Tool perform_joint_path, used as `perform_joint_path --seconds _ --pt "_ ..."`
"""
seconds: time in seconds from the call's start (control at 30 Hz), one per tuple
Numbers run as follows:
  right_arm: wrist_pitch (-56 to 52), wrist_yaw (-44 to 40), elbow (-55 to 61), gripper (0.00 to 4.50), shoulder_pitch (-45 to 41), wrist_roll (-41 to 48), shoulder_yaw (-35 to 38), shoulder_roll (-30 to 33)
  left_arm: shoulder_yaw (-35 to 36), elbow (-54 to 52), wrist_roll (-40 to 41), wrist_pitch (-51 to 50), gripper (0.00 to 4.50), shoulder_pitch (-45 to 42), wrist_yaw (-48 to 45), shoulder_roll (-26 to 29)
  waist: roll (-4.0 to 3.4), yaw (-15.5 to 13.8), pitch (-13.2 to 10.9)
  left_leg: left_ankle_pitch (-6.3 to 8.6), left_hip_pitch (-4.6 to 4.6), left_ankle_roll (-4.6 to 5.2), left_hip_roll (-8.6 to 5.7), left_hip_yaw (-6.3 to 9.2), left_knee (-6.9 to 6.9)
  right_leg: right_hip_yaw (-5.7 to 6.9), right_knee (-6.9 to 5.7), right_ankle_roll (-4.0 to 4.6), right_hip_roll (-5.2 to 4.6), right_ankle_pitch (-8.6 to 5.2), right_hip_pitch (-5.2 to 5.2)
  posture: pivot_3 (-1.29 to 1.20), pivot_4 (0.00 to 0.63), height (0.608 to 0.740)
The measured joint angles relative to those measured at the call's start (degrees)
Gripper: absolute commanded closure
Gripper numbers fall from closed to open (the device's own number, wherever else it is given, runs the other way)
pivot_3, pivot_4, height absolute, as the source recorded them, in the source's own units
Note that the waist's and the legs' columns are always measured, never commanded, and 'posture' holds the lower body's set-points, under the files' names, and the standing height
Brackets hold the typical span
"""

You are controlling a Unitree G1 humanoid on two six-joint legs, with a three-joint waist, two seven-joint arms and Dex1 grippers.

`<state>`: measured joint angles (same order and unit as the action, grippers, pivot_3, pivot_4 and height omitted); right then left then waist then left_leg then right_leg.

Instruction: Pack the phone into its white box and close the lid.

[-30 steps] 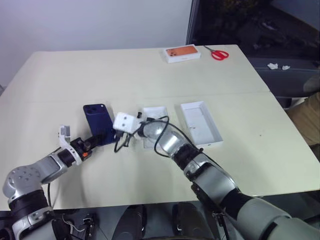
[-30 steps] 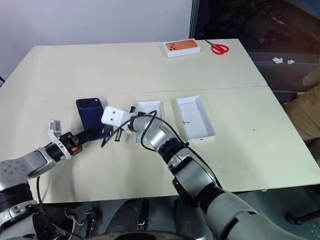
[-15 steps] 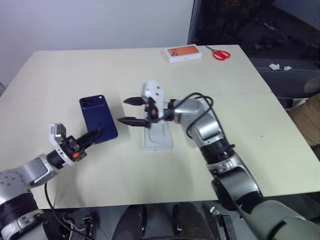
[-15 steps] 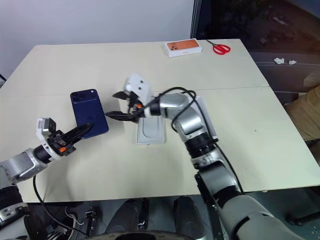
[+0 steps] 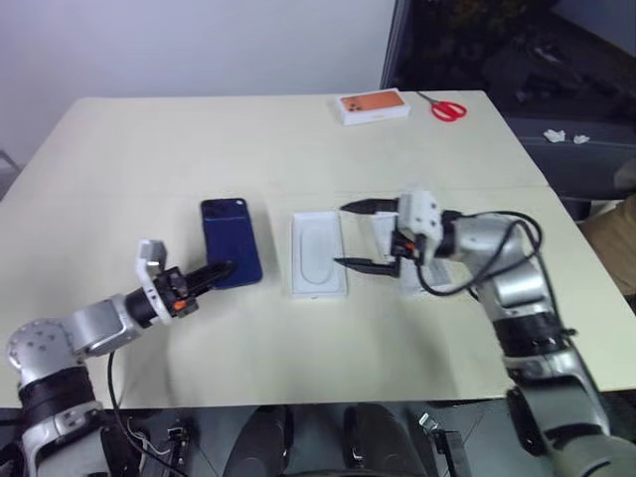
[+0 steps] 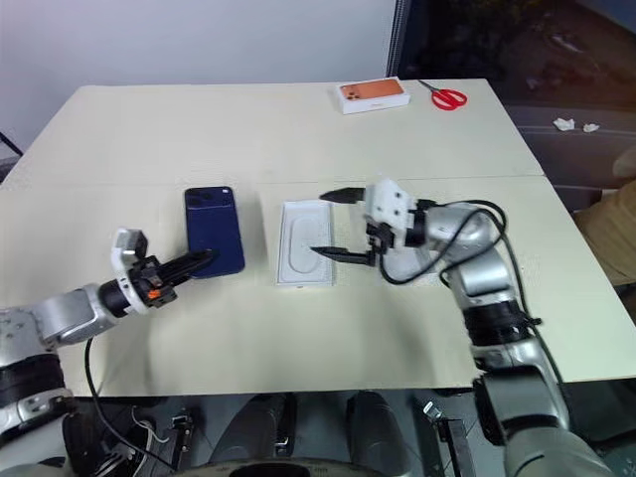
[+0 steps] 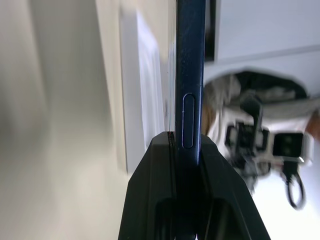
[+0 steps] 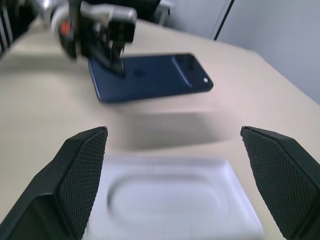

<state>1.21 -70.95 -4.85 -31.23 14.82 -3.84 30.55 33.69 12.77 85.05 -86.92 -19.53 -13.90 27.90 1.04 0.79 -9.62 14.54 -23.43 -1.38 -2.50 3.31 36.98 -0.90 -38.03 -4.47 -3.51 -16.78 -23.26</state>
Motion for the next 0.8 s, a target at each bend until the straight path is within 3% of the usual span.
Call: perform_joint_path --seconds 0.2,0.57,0.8 --pt "2.94 0.77 -1.67 0.04 3.31 0.84 3.24 3.16 -4.43 0.32 4.75 2.75 4.5 -4.76 5.53 -4.1 0.01 0.16 -0.01 -0.04 0.0 -0.06 0.02 -0.01 0.02 -0.01 -0.02 0.0 0.02 0.0 0.0 0.0 0.15 0.74" --pt "2.99 3.75 -1.43 0.04 7.59 1.16 4.99 6.29 -10.03 6.04 4.6 5.62 4.5 -9.25 6.48 -4.31 0.04 -0.3 -0.03 -0.08 -0.01 -0.11 -0.02 -0.04 0.13 0.0 0.02 0.0 -0.01 0.0 0.1 0.0 0.15 0.74" --pt "-11.9 6.57 10.6 0.04 5.54 2.27 -0.78 6.05 -10.11 5.34 4.21 5.92 4.5 -9.43 1.42 -1.28 0.01 0.27 -0.04 -0.13 0.0 -0.21 0.11 -0.02 0.06 -0.02 -0.03 0.0 0.12 0.0 -0.03 0.0 0.15 0.74"
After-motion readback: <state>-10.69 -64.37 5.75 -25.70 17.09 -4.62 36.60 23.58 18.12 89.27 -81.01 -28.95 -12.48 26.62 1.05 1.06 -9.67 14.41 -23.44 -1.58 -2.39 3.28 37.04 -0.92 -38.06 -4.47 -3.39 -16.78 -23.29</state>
